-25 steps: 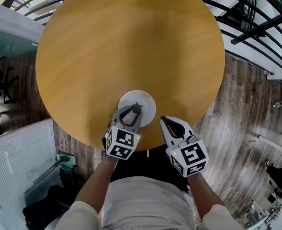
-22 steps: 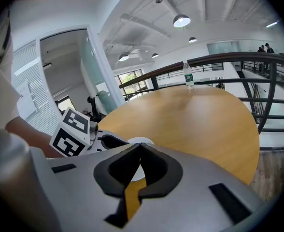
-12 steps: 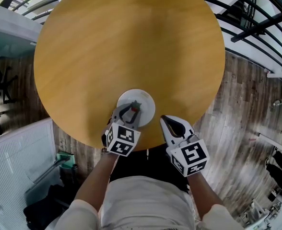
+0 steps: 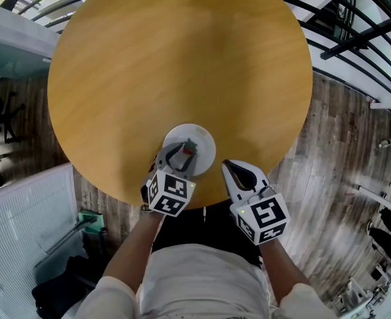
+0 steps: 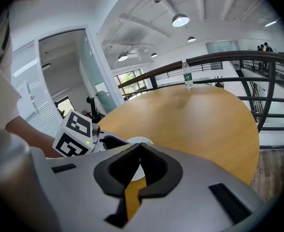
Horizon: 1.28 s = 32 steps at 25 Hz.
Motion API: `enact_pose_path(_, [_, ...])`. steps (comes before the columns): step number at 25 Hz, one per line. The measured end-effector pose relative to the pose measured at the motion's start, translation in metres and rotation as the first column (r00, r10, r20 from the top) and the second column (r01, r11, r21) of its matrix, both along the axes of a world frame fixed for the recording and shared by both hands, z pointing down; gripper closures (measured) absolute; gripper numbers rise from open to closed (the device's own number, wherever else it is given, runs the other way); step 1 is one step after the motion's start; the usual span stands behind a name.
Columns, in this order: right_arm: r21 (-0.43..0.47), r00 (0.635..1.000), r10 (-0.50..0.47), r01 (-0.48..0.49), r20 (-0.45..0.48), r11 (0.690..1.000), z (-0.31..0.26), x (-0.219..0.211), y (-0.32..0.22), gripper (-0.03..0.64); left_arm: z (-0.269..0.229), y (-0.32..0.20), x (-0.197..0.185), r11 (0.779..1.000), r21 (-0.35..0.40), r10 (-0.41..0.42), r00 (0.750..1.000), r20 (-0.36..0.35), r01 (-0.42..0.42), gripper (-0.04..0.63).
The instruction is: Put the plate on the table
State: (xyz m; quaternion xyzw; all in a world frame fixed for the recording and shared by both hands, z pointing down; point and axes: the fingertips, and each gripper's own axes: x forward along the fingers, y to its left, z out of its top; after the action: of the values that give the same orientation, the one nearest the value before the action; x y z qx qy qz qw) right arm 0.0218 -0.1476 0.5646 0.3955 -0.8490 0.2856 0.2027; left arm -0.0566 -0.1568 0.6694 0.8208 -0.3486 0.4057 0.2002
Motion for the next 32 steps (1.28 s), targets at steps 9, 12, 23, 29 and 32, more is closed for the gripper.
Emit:
enact_pose_path(9, [0.021,1.0,-0.008,0.008,0.001,1.0,-0.012,-0.002,0.007,0.597,-0.017,0.013,-0.006,1.0,0.028,-0.01,1.0,-0.012,0.011,0.395])
enact_pose_path(12, [0.035,1.0,-0.018,0.018,-0.003,0.999,-0.019,-0.003,0.005,0.597,-0.022,0.016,-0.007,0.999,0.013,-0.033,0.998,-0.048,0.034,0.394])
enact_pose_path(23, [0.056,0.995,-0.079,0.082,-0.056,0.995,-0.046,-0.015,0.025,0.597,-0.091,0.037,-0.028,0.988,0.09,-0.114,0.983,-0.141,0.127,0.501])
enact_pose_path(29, [0.113,0.994,-0.091,0.097,-0.059,0.989,-0.077,-0.014,0.027,0.597,-0.13,0.049,-0.04,0.974,0.091,-0.185,0.958,-0.217,0.208,0.567])
enact_pose_path(32, [0.133,0.993,-0.094,0.102,-0.065,0.986,-0.09,-0.014,0.03,0.597,-0.155,0.06,-0.042,0.966,0.098,-0.208,0.943,-0.26,0.24,0.571])
